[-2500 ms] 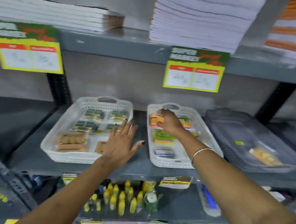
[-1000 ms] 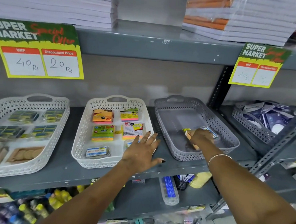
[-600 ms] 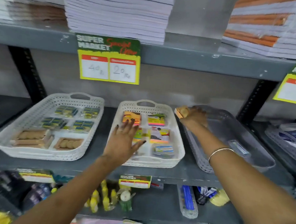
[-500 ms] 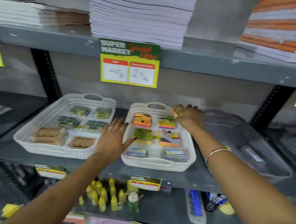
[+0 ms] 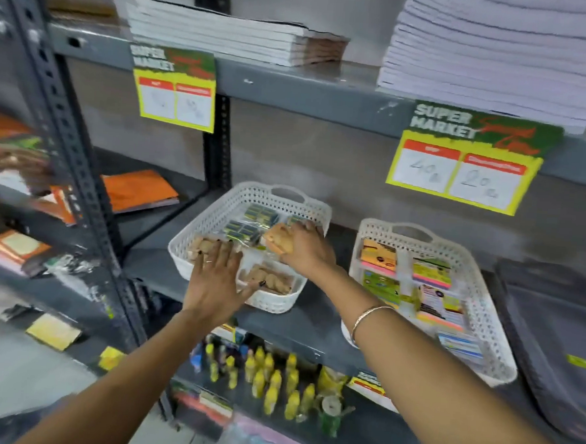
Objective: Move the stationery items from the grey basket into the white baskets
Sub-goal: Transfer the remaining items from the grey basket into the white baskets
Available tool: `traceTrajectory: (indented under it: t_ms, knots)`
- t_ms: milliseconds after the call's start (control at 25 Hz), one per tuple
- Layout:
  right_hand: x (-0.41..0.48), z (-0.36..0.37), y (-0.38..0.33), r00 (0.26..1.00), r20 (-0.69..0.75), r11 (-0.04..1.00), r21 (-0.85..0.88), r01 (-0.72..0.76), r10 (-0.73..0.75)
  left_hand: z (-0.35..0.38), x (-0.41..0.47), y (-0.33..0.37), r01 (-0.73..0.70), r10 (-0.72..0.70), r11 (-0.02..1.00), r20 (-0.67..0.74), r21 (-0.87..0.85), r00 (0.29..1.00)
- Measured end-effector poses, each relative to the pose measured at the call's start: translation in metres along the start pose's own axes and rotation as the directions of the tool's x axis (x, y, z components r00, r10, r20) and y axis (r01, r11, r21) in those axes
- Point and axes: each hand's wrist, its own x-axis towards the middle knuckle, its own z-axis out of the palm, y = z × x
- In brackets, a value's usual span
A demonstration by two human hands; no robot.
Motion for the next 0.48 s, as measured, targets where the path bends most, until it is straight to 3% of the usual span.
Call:
traceTrajectory:
  t_ms: [200, 480]
  knots:
    - [0.009, 0.041, -0.013, 0.99, 0.138, 0.994, -0.106, 0.017, -0.002, 0.003, 0.0, 0.0, -0.006, 0.004, 0.999, -0.034, -0.049, 0.999]
    - [0.014, 0.05, -0.014, 0.977, 0.207, 0.989, -0.131, 0.068, -0.04, 0.006, -0.002, -0.002, -0.029, 0.025, 0.998, -0.09, -0.049, 0.996]
